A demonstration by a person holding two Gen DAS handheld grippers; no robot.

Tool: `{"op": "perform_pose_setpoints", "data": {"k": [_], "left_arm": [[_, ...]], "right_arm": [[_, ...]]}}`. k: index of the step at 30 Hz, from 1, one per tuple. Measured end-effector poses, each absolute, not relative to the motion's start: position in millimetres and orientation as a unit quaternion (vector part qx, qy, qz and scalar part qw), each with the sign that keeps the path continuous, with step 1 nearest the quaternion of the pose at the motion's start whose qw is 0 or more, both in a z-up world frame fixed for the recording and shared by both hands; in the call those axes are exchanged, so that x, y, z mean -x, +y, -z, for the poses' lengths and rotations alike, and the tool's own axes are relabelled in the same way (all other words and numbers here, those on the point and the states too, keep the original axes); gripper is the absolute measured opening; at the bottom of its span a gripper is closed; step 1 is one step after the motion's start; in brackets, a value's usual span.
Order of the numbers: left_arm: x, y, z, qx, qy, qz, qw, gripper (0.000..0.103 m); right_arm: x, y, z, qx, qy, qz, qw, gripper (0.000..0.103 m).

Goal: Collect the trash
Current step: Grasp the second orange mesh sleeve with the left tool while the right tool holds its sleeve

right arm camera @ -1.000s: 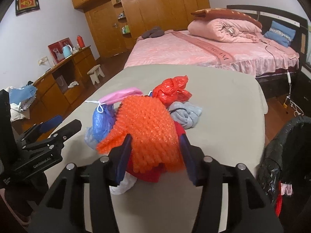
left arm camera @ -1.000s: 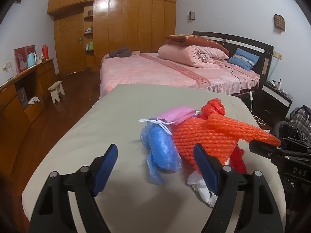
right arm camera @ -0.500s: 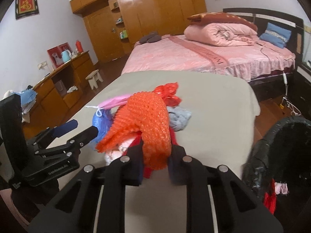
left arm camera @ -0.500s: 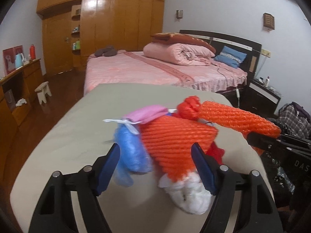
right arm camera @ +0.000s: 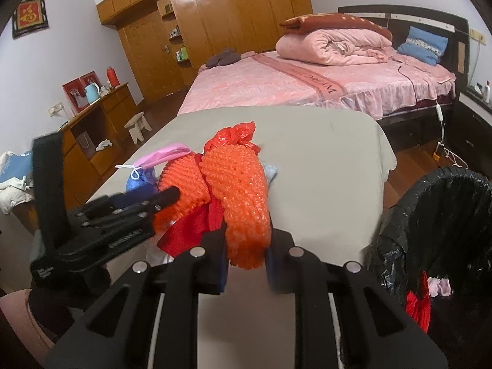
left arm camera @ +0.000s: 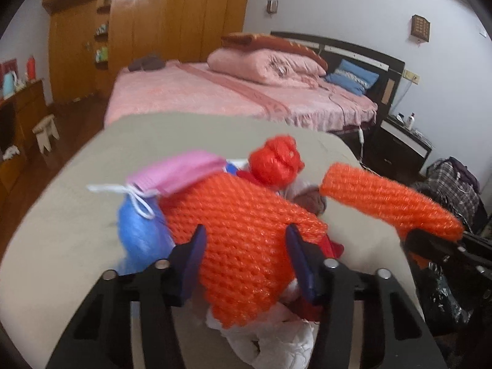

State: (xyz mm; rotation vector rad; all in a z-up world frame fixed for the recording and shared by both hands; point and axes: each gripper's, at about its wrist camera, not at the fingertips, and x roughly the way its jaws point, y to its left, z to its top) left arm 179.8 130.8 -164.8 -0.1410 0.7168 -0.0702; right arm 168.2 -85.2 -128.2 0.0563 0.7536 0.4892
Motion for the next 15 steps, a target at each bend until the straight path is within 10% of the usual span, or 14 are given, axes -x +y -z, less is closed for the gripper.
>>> {"op": "perform_pose_setpoints", "data": {"k": [15], "left_arm": [[-166,138,148,0.084,0.316,0.040,0.944,0.017]], "right_arm": [[-158,-87,117,-0.028,0.350,-0.238,0.906,0.018]]}}
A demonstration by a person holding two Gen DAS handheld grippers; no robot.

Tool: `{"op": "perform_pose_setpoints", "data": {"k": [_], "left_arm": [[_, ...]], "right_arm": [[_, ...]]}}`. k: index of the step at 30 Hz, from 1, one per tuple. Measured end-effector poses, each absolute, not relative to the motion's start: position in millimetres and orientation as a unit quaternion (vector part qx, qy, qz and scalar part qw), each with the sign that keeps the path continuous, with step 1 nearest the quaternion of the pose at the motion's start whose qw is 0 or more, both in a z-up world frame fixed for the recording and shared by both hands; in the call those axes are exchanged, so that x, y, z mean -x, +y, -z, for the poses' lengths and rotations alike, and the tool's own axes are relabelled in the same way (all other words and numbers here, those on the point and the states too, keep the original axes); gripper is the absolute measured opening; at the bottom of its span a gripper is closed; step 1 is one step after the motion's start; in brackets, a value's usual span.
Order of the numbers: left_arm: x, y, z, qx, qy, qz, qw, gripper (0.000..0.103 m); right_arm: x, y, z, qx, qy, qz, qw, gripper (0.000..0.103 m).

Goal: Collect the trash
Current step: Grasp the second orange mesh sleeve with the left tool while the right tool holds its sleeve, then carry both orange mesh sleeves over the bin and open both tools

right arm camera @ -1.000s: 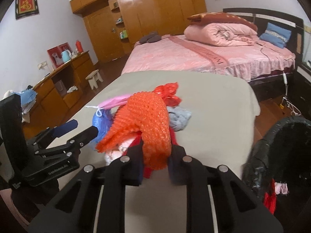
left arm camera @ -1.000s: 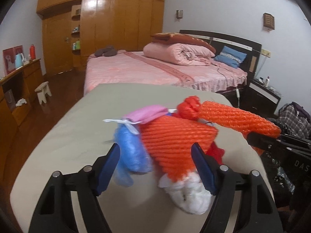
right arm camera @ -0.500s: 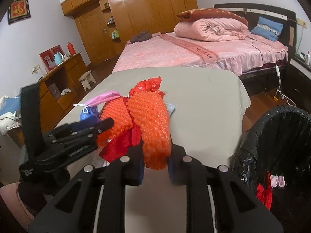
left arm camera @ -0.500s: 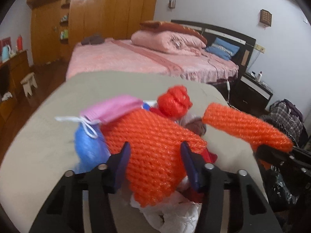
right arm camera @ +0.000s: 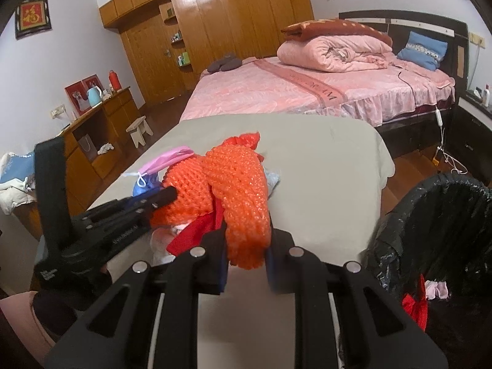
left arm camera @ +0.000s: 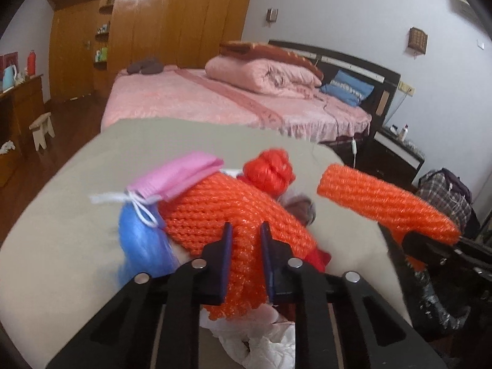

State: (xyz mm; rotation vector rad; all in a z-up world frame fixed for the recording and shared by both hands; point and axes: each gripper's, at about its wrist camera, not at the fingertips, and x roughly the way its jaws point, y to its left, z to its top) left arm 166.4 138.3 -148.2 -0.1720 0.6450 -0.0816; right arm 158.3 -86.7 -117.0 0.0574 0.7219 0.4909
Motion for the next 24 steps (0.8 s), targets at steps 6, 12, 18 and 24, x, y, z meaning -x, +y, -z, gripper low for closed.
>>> {"op": "perform_pose_setpoints", "data": {"k": [6,12,18,24], "left_arm": [[-151,137,116,0.083,0.283,0.046,0.954,0.016],[-138,117,88,0.070,0.258,0.071,0.961,0.016],[-134,92,73,0.063,0.248,0.096,0.962,0.016],[-132,65,67,0.055,0.245,0.124,0.960,0.016]], "right_arm": [[-152,-95,100,-0.035,0.331,-0.235,0.913,0.018],[-144,-108,84,-0.041,0.314,-0.228,0.921,0.018],[-134,-130,66,-0.044,0.296,-0.213,0.930,0.018],[-124,-157,52,-0.048,0.283,-0.193,0.938,0.018]]}}
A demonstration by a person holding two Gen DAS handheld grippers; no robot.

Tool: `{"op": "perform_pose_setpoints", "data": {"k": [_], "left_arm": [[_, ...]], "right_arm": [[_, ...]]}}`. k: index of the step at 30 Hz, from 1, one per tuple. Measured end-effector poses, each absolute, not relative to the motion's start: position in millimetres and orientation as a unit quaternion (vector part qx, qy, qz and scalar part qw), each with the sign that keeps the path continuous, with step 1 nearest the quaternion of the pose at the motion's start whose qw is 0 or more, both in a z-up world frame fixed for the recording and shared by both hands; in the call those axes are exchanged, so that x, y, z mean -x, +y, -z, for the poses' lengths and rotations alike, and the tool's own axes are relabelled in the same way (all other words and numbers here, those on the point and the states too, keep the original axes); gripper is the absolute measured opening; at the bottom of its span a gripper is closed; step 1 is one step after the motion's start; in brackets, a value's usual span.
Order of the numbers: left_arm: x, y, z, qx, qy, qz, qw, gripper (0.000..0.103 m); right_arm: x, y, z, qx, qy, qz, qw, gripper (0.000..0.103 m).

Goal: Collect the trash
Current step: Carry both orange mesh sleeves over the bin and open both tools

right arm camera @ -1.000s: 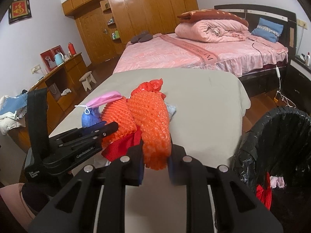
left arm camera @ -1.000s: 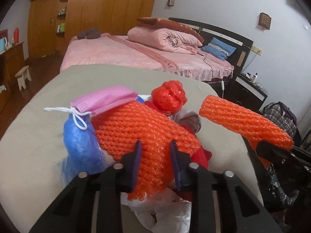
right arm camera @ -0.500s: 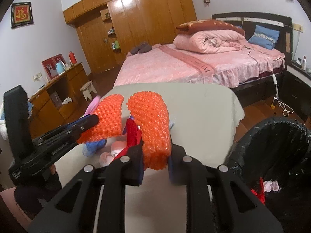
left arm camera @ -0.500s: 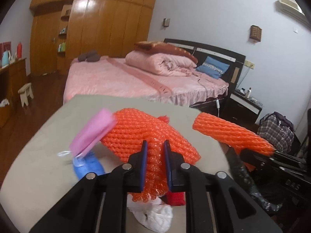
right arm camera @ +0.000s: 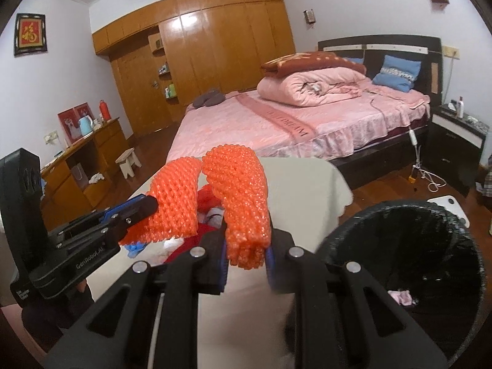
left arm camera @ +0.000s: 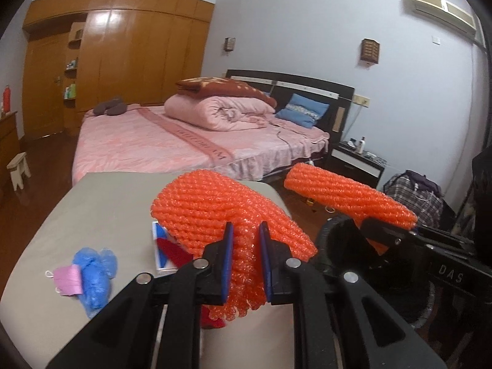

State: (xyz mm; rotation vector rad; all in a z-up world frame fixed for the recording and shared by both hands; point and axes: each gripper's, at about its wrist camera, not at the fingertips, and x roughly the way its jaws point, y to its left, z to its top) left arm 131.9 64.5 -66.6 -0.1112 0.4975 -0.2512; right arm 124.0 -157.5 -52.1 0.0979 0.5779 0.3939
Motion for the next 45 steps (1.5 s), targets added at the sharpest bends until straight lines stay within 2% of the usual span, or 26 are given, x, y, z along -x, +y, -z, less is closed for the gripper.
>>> {"op": "perform_pose_setpoints", "data": {"k": [20,31,33,35,38,41,43,45], "left_arm": [[-133,-62,60,0.040,0.246,0.255,0.934,0.016],[-150,-126,80,0.021,0.274,0.309,0.911,0.017],[-155,-133,86,0.020,0.285,0.319,0.904,0.020],[-160,-138,92,0.027,0.298,0.328,0.896,0.033],[-165,-135,97,0.029,0.306,0.323,0.895,0.047],[-165,-127,99,0.027,0.304,0.309,0.901,0.055],[-164,-117,97,0.024,0.299,0.293,0.908,0.061],[-162,-108,95,0.021,0.293,0.282,0.913,0.068]], "right_arm": [[-89,-293,64,-0.068,0.281,-0.044,0.956,0.018],[-83,-341,89,-0.083,0.298,0.017,0.951,0.019],[-84,-345,93,-0.084,0.303,0.022,0.949,0.022],[-86,-350,99,-0.082,0.310,0.032,0.947,0.023],[-89,-354,107,-0.081,0.318,0.040,0.944,0.036],[-88,-354,111,-0.078,0.319,0.047,0.943,0.056],[-87,-352,112,-0.076,0.317,0.055,0.944,0.078],[-86,-348,110,-0.075,0.310,0.056,0.946,0.088]]}}
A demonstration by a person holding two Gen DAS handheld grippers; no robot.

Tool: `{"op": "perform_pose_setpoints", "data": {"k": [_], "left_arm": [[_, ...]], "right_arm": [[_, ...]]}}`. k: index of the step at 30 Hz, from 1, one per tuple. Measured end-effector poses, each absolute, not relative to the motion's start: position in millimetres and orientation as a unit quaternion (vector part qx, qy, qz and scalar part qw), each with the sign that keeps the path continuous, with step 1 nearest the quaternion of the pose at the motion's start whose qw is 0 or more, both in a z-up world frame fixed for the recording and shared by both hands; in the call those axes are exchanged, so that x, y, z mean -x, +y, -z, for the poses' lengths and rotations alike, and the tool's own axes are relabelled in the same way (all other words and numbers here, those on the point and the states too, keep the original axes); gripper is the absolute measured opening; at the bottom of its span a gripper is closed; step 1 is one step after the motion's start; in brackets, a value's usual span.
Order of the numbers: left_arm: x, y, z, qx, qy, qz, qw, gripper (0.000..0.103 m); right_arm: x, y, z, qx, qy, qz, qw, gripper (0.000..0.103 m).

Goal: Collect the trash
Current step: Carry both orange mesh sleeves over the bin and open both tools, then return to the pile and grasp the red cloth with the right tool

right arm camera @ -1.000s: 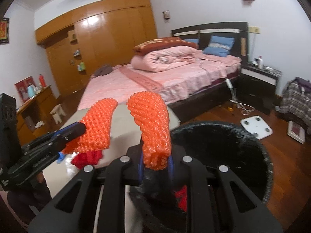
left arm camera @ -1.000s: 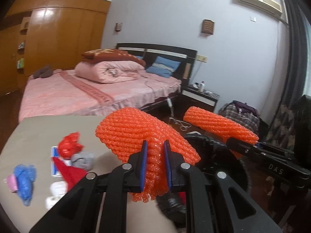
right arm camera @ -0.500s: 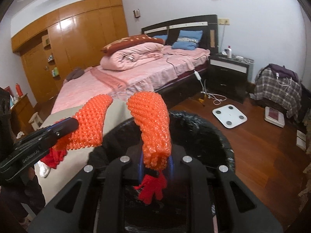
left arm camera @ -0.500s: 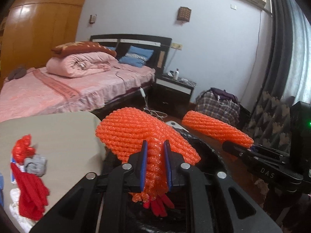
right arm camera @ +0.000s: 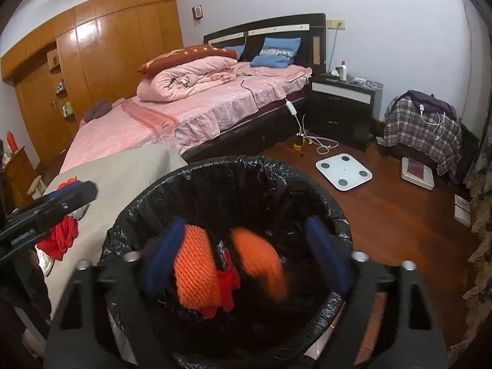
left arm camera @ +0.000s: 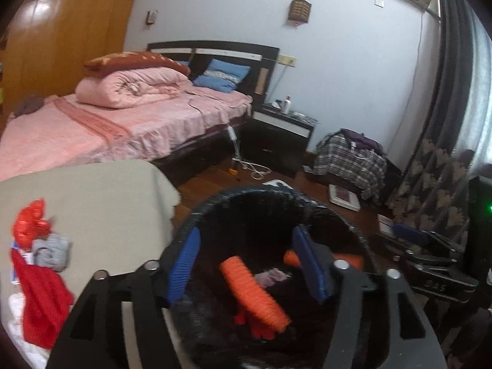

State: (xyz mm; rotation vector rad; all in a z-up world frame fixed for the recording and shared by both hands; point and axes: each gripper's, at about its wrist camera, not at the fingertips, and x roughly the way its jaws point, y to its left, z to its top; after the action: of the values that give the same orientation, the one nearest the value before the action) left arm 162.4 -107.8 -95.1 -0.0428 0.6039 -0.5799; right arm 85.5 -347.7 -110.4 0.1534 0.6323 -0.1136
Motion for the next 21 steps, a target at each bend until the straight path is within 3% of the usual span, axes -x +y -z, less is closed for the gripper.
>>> {"op": "perform_pose_setpoints", "data": {"k": [5,7,21], "left_arm": [[-154,-74,88,0.016,0.282,0.235,0.930,0.085],[-151,-59,86,0.015,0.279,0.218,0.935,0.087],[-119,60,90,0.002,0.272,0.075,0.959,0.091]], "right_arm": [[-83,-329,103,-0.066,0.299,0.040,0.951,0.094],[-84,-319,101,-0.062,0.297,0.030,0.952,0.095],[-111,-211,95,-0.057,0.303,-0.083,0.948,0.096]]}}
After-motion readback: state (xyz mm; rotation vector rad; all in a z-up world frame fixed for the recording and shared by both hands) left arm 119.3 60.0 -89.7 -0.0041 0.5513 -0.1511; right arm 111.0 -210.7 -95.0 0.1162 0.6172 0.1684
